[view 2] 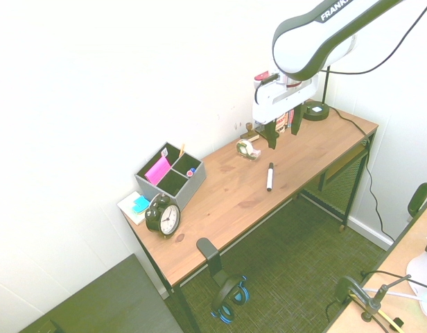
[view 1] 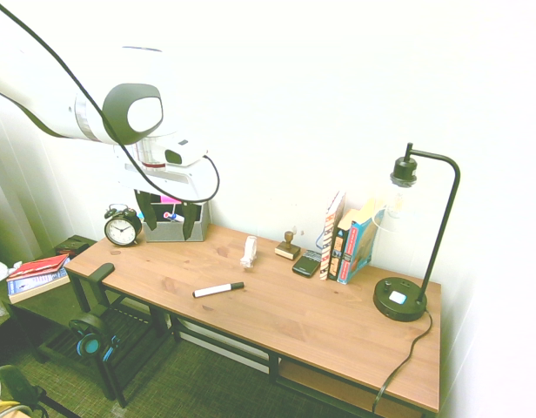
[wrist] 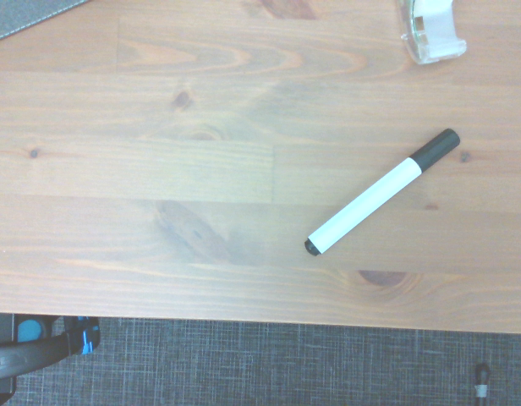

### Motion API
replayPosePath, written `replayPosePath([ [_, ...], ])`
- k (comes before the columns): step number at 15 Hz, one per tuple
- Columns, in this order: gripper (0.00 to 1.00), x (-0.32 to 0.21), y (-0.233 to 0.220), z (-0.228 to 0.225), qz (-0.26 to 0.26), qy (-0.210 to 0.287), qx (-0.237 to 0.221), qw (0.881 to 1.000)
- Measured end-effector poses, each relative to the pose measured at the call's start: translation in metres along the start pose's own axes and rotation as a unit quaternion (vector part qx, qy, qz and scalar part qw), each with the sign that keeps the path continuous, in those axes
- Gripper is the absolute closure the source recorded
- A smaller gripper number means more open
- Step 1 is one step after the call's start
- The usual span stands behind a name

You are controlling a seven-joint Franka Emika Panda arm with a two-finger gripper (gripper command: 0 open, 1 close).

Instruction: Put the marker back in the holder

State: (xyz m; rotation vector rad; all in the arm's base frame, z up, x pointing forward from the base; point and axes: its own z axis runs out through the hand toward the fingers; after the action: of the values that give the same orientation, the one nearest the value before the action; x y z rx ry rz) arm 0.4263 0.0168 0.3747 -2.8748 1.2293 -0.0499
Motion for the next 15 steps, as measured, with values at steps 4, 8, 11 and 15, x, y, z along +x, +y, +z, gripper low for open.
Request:
replayPosePath([
  [4, 0.0, 0.01, -0.001, 0.013, 0.071, 0.011, 0.008, 0.997],
  [8, 0.0, 0.035, -0.004, 0.08, 0.17, 0.011, 0.011, 0.985],
  [11, 0.0, 0.062, -0.002, 0.137, 0.254, -0.025, 0.022, 0.967],
  [15, 0.0, 0.09, -0.013, 0.178, 0.281, -0.041, 0.015, 0.959],
])
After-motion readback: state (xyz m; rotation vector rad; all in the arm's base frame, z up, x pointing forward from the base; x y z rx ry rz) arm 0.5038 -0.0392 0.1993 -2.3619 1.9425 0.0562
